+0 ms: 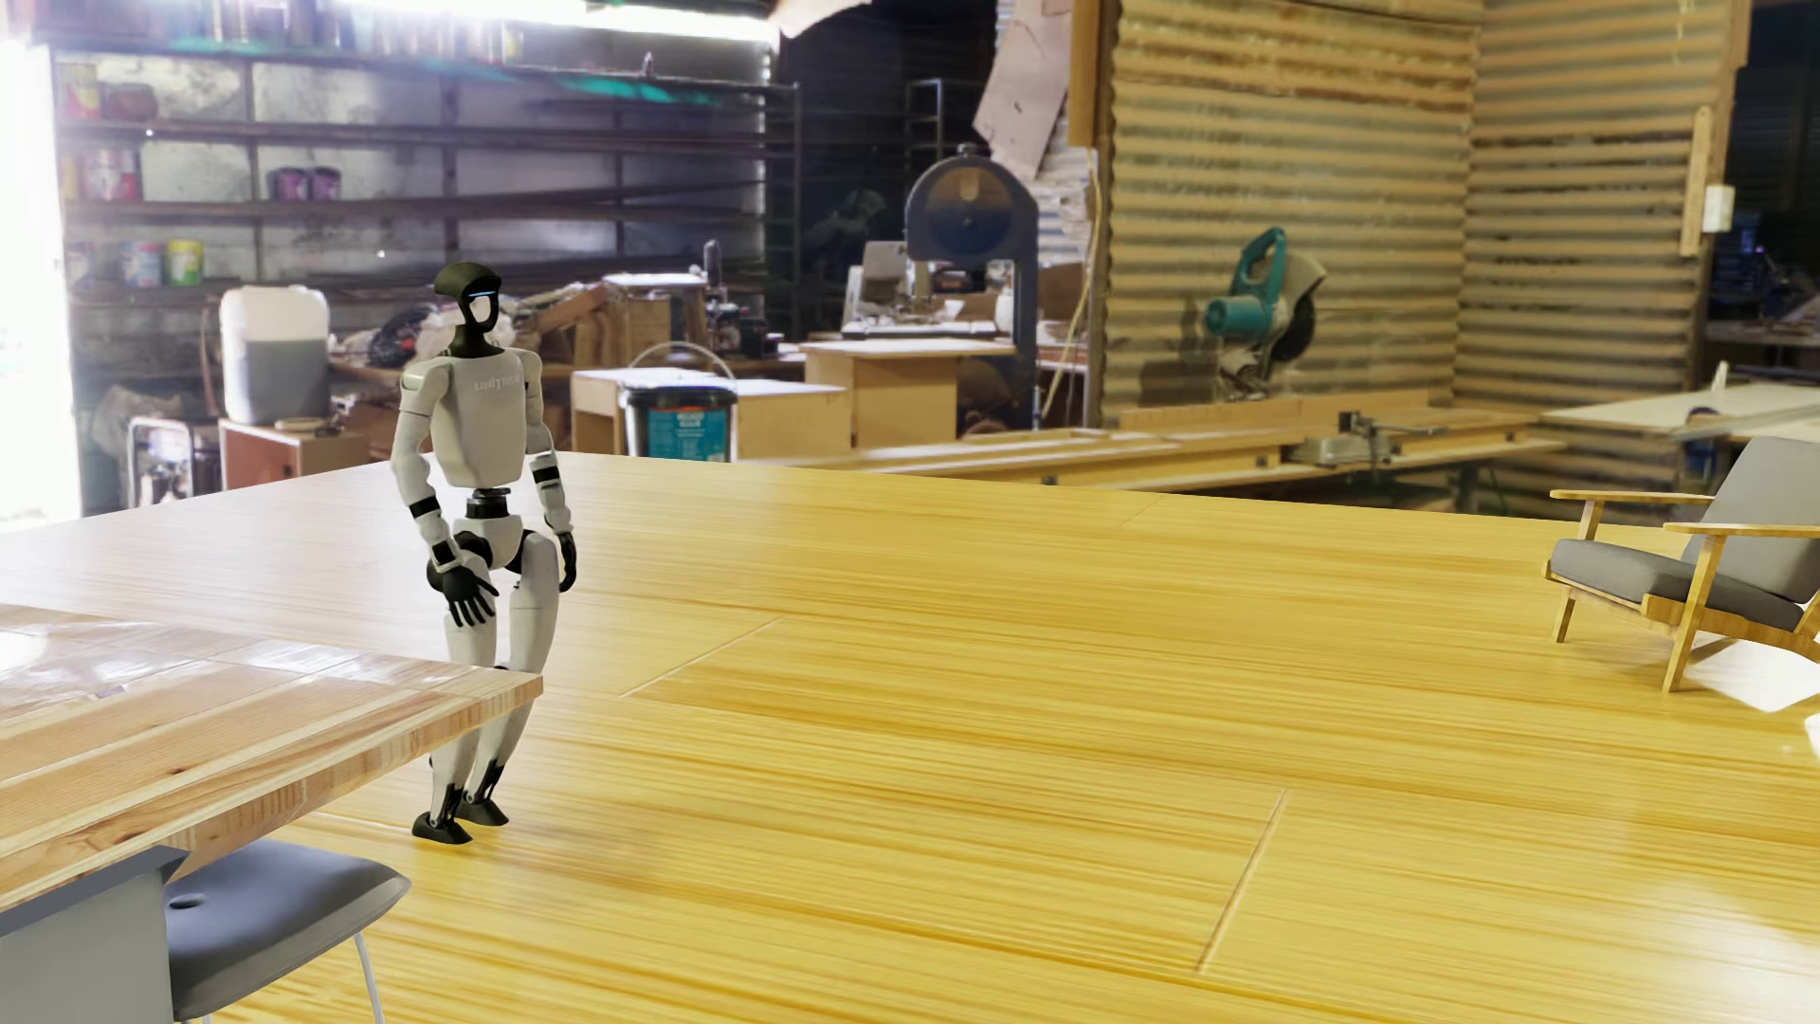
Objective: Remain stationary
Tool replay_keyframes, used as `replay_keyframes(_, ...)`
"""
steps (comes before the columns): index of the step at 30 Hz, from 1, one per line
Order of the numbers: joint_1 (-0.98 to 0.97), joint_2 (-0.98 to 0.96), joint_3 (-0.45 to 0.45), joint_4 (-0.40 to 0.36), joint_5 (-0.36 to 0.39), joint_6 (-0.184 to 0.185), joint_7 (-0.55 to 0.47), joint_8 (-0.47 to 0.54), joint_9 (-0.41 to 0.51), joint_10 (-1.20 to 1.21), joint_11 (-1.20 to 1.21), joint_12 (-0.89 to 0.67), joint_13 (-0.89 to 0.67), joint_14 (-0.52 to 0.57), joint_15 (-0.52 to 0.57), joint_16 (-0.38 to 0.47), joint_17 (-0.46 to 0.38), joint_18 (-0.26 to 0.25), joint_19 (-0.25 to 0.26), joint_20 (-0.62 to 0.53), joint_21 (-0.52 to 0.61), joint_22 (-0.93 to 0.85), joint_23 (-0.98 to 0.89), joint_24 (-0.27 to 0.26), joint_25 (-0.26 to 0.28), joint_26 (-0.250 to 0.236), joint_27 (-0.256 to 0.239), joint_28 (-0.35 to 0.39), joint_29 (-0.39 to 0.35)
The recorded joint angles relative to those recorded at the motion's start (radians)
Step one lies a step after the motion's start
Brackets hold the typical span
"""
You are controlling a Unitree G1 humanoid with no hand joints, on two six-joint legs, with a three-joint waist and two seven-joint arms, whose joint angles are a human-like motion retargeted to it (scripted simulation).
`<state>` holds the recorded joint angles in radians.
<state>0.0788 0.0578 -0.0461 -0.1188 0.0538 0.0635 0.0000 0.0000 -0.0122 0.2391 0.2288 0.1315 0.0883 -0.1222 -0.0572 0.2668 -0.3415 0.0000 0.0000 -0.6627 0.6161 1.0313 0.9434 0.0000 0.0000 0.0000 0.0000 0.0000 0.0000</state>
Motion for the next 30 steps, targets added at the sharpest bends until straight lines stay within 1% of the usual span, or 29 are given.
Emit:
replay_keyframes(2,-0.004,-0.007,0.0,-0.001,-0.002,-0.002,0.0,0.0,-0.005,-0.004,0.001,-0.001,-0.002,0.003,0.0,-0.003,0.001,0.0,0.0,0.013,-0.009,0.012,0.003,0.0,0.0,0.0,0.0,0.0,0.0)
replay_keyframes(3,-0.001,-0.007,0.001,-0.002,-0.002,-0.004,0.0,0.0,-0.005,-0.009,0.002,0.001,-0.003,0.005,-0.001,0.002,-0.001,0.0,0.0,-0.001,-0.002,0.004,0.003,0.0,0.0,0.0,0.0,0.0,0.0)
replay_keyframes(7,0.009,-0.001,0.002,0.002,0.005,-0.002,0.0,0.0,-0.002,-0.015,0.003,-0.004,-0.001,0.007,-0.003,-0.002,0.001,0.0,0.0,-0.003,-0.015,0.008,-0.003,0.0,0.0,0.0,0.0,0.0,0.0)
replay_keyframes(11,0.003,-0.007,0.004,0.001,0.004,-0.005,0.0,0.0,-0.01,-0.014,0.004,-0.006,-0.008,0.007,-0.005,0.001,0.004,0.0,0.0,-0.007,-0.005,0.005,0.001,0.0,0.0,0.0,0.0,0.0,0.0)
replay_keyframes(12,0.009,-0.004,0.001,0.001,0.004,-0.004,0.0,0.0,-0.008,-0.018,0.004,-0.004,-0.009,0.007,-0.003,0.008,0.003,0.0,0.0,-0.024,-0.004,-0.007,0.0,0.0,0.0,0.0,0.0,0.0,0.0)
replay_keyframes(18,0.0,-0.012,0.002,-0.001,0.004,-0.006,0.0,0.0,-0.012,-0.015,0.004,-0.008,-0.007,0.007,-0.005,0.001,0.004,0.0,0.0,-0.009,0.004,0.003,0.003,0.0,0.0,0.0,0.0,0.0,0.0)
replay_keyframes(30,0.004,-0.005,-0.005,0.007,0.011,-0.009,0.0,0.0,0.014,-0.017,0.001,-0.016,-0.021,0.017,-0.01,0.002,0.002,0.0,0.0,-0.017,0.001,0.004,0.003,0.0,0.0,0.0,0.0,0.0,0.0)
